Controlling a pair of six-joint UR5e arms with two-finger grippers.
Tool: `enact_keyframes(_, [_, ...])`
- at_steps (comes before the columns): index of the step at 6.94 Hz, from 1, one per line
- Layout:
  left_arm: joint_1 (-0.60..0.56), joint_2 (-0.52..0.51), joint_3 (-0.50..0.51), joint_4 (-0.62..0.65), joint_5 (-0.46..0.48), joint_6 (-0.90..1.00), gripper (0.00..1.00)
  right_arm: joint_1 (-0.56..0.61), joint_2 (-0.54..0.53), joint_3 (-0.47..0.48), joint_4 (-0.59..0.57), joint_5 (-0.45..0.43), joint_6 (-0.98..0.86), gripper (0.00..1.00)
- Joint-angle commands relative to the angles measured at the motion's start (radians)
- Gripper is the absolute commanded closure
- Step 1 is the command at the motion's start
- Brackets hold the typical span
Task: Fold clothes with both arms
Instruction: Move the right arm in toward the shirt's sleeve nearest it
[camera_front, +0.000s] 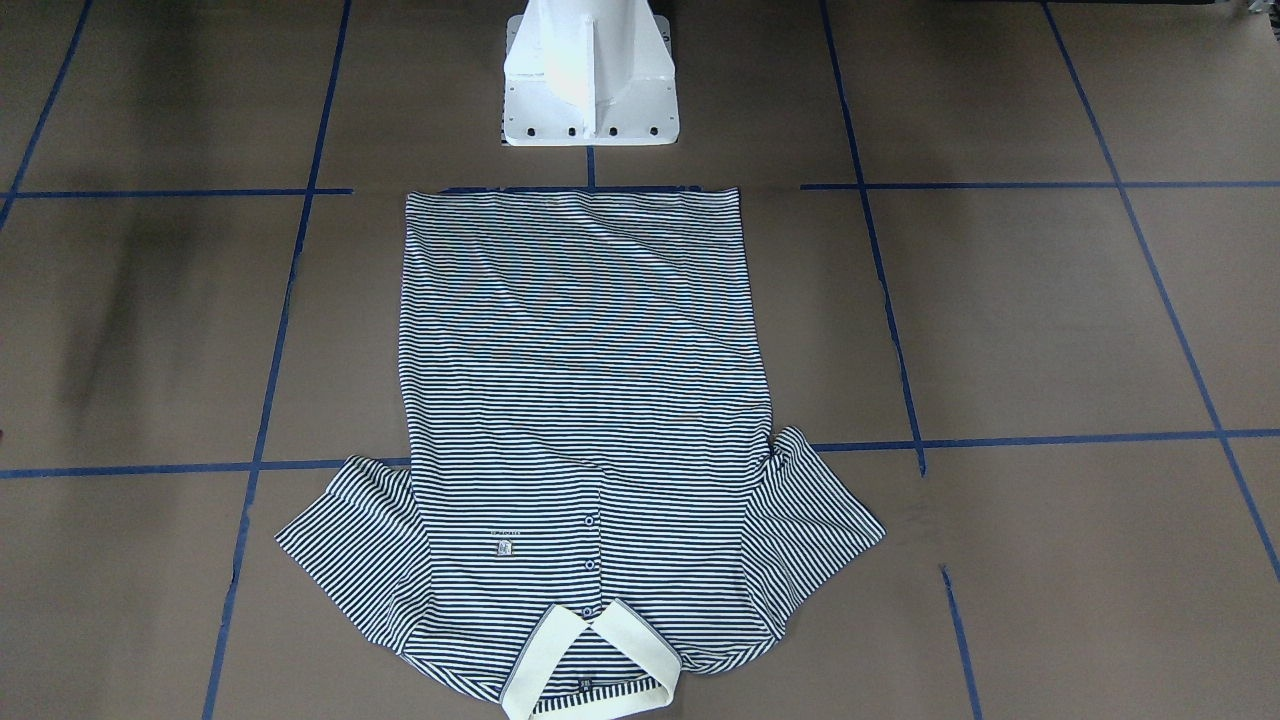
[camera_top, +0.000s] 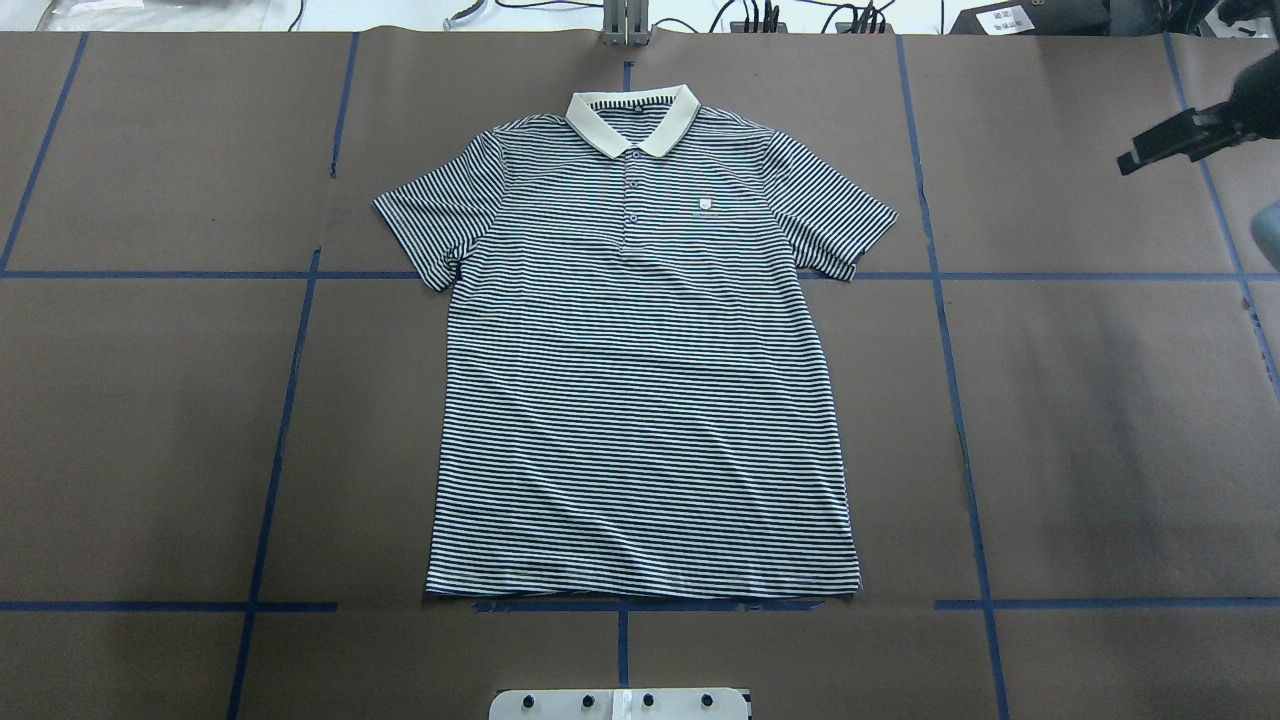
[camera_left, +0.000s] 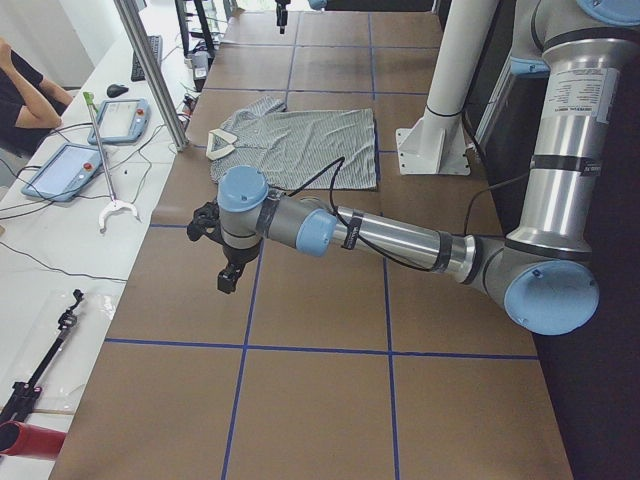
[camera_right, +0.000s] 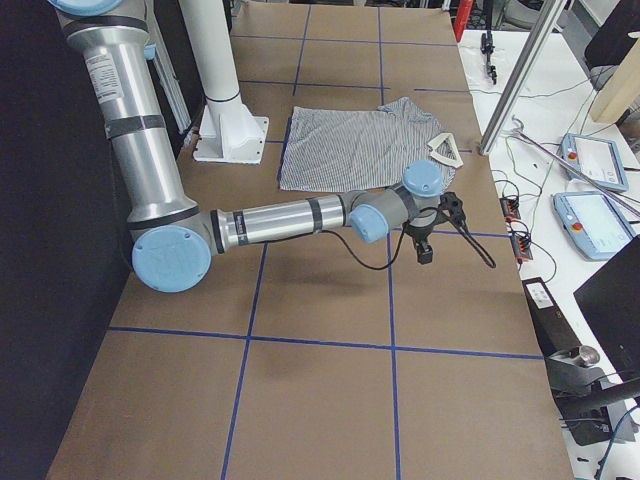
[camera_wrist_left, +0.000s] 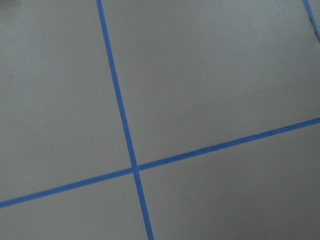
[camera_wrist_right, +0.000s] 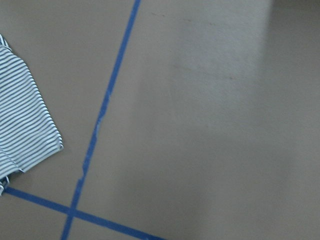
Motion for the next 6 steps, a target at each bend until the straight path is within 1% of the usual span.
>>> enact_keyframes(1, [0.032,-0.068,0.06,-0.061,0.004,-0.004,0.0,-0.16,0.155,-0.07,0.026,-0.17,0.284,0.0])
enact_keyframes(2, [0.067,-0.102,0.131,-0.065,0.005,-0.028,0.0,-0.225,0.169,-0.072,0.079,-0.23,0.447,0.0])
enact_keyframes(3, [0.078,-0.116,0.15,-0.128,0.008,-0.114,0.0,-0.265,0.167,-0.11,0.117,-0.232,0.456,0.0])
enact_keyframes(4, [0.107,-0.111,0.147,-0.241,0.051,-0.268,0.0,-0.296,0.172,-0.144,0.119,-0.239,0.456,0.0])
enact_keyframes(5, [0.191,-0.123,0.138,-0.255,0.159,-0.391,0.0,-0.301,0.186,-0.182,0.119,-0.242,0.456,0.0])
enact_keyframes(6, [0.227,-0.157,0.135,-0.257,0.184,-0.495,0.0,-0.315,0.21,-0.213,0.119,-0.26,0.456,0.0])
